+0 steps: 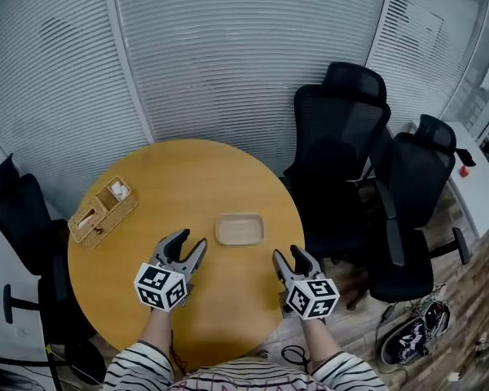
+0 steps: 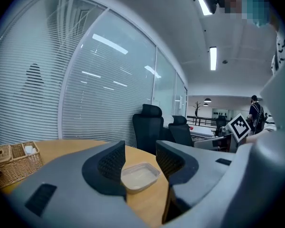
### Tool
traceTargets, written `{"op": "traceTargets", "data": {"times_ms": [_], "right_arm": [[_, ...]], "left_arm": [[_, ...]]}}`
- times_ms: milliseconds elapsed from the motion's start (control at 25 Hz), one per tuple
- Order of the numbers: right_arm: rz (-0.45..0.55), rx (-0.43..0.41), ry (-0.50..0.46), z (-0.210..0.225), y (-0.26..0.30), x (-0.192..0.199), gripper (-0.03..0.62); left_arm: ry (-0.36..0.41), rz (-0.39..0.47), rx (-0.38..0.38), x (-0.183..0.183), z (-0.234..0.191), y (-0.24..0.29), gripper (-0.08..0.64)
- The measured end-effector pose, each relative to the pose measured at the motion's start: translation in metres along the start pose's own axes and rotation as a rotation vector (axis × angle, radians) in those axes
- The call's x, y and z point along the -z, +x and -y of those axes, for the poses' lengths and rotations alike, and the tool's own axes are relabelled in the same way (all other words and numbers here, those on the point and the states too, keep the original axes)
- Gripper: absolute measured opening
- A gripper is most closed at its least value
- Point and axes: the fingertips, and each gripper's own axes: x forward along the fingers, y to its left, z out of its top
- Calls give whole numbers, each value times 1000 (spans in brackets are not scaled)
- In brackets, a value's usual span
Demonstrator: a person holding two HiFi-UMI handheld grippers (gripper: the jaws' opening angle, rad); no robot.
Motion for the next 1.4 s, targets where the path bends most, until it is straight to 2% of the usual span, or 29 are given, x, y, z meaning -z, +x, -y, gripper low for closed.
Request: {"op": "traceTargets", "data": {"times_ms": [240,680,1080,1400], "right_arm": [[-32,37,12,22,55,18,210],[-102,52,-13,53,140,48,210],[-205,59,38,66,180,90,210],[-247,58,58,65,195,107,210]], "left_arm": [[-51,-22,31,40,-28,47,178],[-163,-51,30,101,-64,102,178],[-253,-101,54,147,-67,133,195],[-302,-127,95,163,-64,147,235]]}}
